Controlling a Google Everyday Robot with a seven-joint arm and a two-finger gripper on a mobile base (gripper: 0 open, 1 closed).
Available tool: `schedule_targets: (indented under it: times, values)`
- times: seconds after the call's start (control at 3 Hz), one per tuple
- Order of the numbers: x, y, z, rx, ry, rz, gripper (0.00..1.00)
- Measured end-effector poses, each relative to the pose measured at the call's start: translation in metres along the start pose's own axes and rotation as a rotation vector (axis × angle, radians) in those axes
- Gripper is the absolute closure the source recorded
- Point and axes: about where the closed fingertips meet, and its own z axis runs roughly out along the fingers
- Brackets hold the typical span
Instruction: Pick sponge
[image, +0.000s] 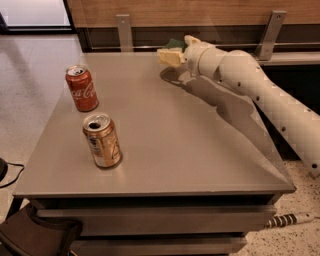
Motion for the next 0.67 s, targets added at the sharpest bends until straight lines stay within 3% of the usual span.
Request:
schedule_targets:
  times: [0.67]
  values:
    - [-0.049,0.010,-0.050,-0.053,0.008,-0.105,1.00]
